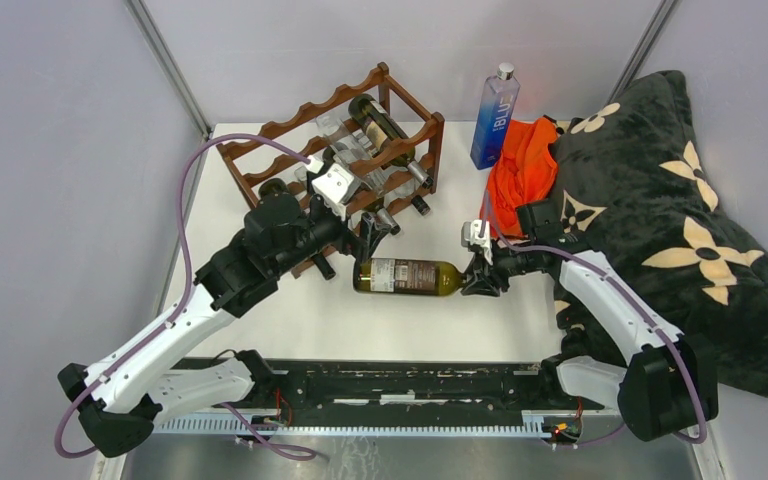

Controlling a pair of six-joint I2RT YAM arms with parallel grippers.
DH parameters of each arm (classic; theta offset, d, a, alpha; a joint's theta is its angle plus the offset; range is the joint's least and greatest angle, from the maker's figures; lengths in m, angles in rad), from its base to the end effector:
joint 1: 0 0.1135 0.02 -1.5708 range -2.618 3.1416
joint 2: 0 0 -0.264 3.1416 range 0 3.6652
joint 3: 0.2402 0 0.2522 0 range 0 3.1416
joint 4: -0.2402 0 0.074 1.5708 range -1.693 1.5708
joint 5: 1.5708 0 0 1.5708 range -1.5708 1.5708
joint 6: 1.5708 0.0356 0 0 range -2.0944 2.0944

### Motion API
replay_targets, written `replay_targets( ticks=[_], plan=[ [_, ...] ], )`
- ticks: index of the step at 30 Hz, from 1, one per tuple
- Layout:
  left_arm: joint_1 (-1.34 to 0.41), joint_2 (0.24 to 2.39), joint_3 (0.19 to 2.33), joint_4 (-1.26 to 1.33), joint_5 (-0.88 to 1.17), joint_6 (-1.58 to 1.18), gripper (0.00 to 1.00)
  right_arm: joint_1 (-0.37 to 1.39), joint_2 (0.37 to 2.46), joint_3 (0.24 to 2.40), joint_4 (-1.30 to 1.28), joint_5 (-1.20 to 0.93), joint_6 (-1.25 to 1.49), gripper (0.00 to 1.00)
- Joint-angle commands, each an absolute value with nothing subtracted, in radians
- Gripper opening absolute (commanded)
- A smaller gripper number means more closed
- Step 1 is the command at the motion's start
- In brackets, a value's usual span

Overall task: Put the wine bottle on the wine rack
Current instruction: Place the wine bottle in the wine rack.

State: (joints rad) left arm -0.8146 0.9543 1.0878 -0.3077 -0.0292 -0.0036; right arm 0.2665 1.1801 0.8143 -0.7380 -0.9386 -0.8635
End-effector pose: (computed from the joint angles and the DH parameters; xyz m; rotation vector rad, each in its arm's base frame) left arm 0.1449 -0.1521 0.4020 0.6820 1.6439 -0.5704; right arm 0.1974 0.0837 0.2412 -1.4486 1.7731 0.9427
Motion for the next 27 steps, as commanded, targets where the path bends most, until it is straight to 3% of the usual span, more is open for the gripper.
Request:
replay_targets(
  ticks=[1,15,27],
  plan=[
    [-0.810,0.940,1.143,-0.287,-0.063,-0.028,1.00,0.299,1.113,0.839,-0.612,-1.029,-0.725,0.00],
    [-0.810,0.943,1.160,-0.297,-0.111,-0.016,1.00,0.373,1.163,0.828,-0.155,-0.891,-0.197,0.00],
    [-0.810,0.930,1.152,-0.305,-0.119,-0.008,1.00,0.407,1.262,0.843,0.042,-0.809,-0.013,0.00]
  ],
)
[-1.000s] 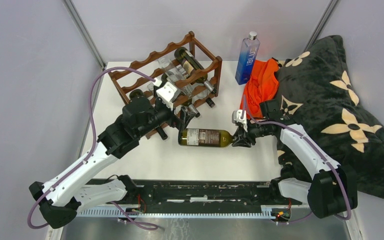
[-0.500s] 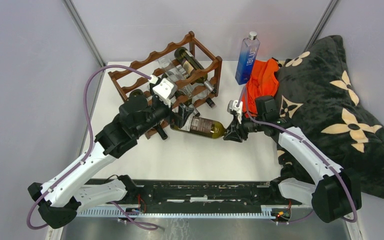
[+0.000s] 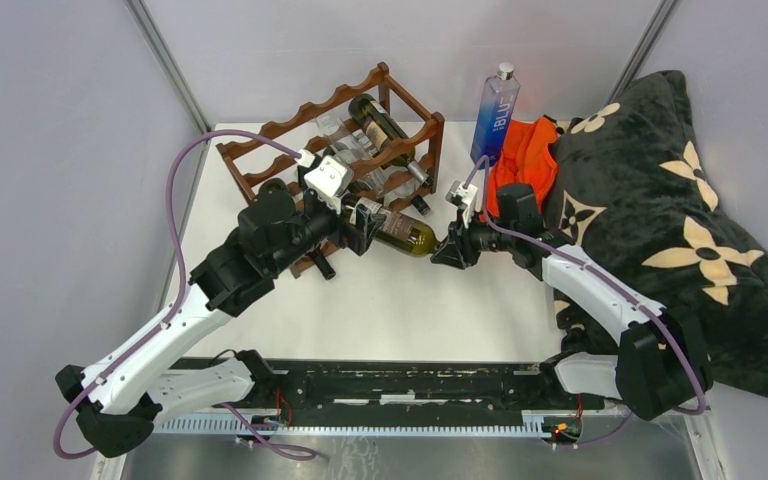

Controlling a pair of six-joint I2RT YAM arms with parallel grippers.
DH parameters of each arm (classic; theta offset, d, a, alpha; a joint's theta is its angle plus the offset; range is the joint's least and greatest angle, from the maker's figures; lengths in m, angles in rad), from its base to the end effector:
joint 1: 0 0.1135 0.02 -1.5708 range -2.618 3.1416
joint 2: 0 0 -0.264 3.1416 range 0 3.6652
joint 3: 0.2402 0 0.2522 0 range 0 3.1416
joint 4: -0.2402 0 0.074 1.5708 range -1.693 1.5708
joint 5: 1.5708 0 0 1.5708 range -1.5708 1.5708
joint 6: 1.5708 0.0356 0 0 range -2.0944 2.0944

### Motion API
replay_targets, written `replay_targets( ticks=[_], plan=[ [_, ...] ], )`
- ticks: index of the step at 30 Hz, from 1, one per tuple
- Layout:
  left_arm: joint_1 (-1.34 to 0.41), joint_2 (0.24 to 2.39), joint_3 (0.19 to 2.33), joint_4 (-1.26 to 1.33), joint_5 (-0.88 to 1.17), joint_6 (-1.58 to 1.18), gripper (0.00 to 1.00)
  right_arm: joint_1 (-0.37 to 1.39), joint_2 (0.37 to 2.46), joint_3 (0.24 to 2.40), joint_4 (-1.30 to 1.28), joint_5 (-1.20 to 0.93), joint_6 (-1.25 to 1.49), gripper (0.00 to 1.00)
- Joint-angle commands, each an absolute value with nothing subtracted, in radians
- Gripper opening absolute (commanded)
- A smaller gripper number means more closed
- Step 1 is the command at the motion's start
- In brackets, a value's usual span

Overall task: Put the wine bottle on the wine rack
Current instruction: Place the wine bottle in the wine rack.

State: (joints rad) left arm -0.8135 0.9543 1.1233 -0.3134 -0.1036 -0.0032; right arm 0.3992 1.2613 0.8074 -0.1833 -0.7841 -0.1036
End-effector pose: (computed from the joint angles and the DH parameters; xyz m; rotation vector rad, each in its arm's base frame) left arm 0.1449 -0.1479 0.4135 0.6141 1.6299 -0.5150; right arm 0.2351 0.1265 0.2524 -0.9580 1.9493 1.0273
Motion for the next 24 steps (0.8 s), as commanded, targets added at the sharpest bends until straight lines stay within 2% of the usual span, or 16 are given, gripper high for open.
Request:
replay_targets(
  ticks=[1,24],
  plan=[
    [-0.810,0.928,1.151,-0.305,-0.119,-0.008,1.00,0.408,1.266,0.842,0.058,-0.806,-0.003,0.00],
    [-0.810,0.882,1.112,-0.306,-0.138,-0.008,1.00,0.569,1.403,0.962,0.223,-0.578,0.198,0.00]
  ],
)
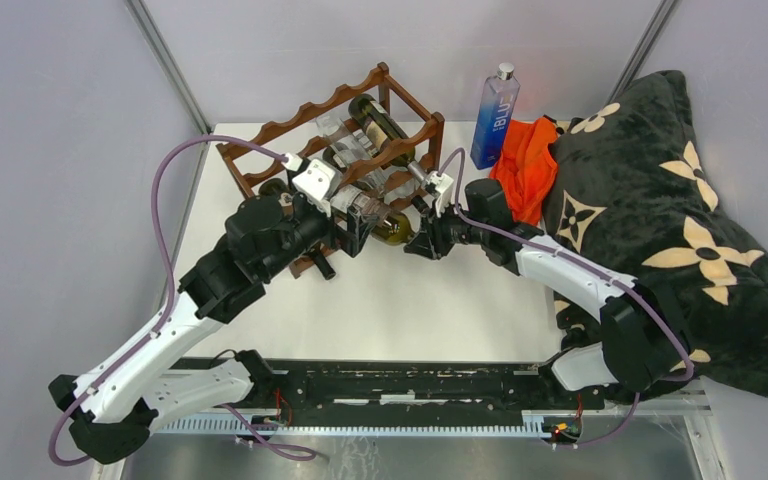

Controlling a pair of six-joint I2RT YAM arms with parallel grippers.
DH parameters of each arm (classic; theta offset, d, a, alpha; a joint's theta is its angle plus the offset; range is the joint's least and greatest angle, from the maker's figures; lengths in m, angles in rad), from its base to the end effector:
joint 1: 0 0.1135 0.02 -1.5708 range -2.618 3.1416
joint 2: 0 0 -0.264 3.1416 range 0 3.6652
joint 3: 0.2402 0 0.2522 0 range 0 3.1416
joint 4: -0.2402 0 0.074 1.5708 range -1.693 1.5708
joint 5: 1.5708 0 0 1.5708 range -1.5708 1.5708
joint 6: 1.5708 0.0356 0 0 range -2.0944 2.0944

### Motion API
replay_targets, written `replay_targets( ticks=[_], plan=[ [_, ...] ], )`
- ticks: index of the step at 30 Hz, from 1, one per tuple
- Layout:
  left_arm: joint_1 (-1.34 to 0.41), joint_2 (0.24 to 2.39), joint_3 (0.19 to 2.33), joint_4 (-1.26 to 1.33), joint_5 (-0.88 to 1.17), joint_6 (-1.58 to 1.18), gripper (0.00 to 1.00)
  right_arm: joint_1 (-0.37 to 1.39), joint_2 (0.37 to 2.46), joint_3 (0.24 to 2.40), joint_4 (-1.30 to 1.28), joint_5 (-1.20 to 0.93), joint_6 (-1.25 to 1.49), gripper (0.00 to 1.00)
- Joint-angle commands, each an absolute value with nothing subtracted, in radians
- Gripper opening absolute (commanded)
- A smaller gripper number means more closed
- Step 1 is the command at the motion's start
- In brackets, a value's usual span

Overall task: Put the wine bottle on the wine rack
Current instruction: Place the wine bottle in the wine rack.

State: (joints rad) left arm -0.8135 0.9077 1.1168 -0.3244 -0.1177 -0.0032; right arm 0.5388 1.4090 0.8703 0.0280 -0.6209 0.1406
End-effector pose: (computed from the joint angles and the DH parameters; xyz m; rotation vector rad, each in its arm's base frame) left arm 0.1358 -0.1376 0.4185 0.5912 1.6061 -0.5122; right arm 0.2540 0.1760 0.2496 -0.8068 1.9915 1.0511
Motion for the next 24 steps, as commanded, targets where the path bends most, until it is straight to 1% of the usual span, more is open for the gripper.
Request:
replay_targets(
  ticks=[1,5,8,16,18,24],
  plan=[
    [-0.810,0.879,1.111,-0.306,-0.138,-0.008,1.00,0.578,1.409,0.966,0.232,-0.560,0.208,0.00],
    [-0.810,0.873,1.103,-0.305,-0.140,-0.009,1.00,0.614,1.439,0.989,0.259,-0.512,0.238,0.00],
    [-0.810,0.868,1.093,-0.300,-0.144,-0.011,1.00,0.650,1.464,1.010,0.277,-0.432,0.259,0.00],
    [-0.810,0.860,1.092,-0.311,-0.158,-0.014,1.00,0.716,1.592,1.145,0.256,-0.267,0.335,0.00],
    [-0.810,0.858,1.093,-0.319,-0.166,-0.015,1.00,0.736,1.621,1.190,0.226,-0.198,0.345,0.00],
    [-0.810,0.853,1.108,-0.361,-0.190,-0.034,1.00,0.764,1.684,1.250,0.239,-0.129,0.385,0.00]
  ],
)
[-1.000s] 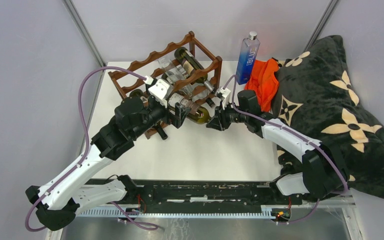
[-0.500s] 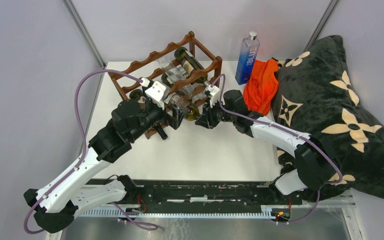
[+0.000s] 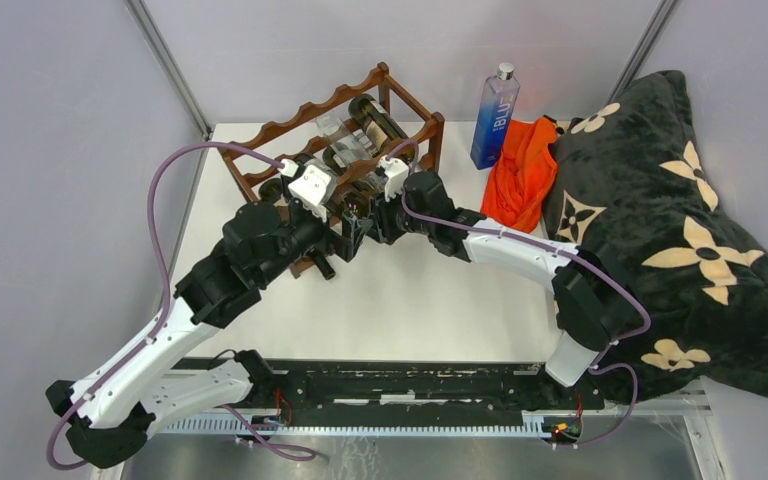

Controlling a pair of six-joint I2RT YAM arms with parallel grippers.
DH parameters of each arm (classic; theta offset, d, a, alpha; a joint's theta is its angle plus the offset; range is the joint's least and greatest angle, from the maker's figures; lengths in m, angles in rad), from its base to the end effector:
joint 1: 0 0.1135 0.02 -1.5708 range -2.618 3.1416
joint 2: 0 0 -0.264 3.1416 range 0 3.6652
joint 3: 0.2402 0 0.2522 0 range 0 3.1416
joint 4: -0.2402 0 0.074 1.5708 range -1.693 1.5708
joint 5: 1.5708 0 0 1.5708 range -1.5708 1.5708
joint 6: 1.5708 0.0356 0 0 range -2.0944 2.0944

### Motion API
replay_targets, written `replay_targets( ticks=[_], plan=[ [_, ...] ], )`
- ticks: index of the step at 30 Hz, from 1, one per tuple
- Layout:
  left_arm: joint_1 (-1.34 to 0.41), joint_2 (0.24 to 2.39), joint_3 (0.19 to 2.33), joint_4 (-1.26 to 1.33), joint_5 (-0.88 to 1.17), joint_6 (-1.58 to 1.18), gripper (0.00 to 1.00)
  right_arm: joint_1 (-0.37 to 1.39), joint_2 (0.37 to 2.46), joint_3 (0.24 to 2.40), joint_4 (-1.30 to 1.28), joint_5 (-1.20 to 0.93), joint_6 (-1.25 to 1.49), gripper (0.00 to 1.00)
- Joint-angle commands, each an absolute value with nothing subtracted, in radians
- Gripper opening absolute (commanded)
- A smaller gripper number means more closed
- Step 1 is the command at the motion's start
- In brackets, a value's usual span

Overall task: Put the wine bottle on the wine rack
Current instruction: Place the wine bottle in the wine rack.

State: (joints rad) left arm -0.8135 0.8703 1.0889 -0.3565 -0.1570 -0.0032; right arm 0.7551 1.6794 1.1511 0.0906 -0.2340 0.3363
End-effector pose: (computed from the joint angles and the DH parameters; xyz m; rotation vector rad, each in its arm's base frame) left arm 0.1305 -0.1299 0.4120 0.5716 1.6326 -0.4721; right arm 0.2775 0.2725 0.2582 -0.5944 2.0364 0.9110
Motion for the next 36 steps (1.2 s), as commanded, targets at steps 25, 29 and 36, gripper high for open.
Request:
replay_targets(
  ticks=[25,29,36],
  plan=[
    [-0.810,0.799,1.101,-0.422,-0.287,-0.085,1.00,0.824,1.869,1.451,0.268,0.067,0.464,0.00],
    [-0.810,0.795,1.097,-0.424,-0.291,-0.085,1.00,0.824,1.892,1.471,0.265,0.060,0.478,0.00],
    [-0.810,0.793,1.098,-0.420,-0.292,-0.082,1.00,0.824,1.935,1.541,0.226,0.043,0.493,0.02]
  ],
)
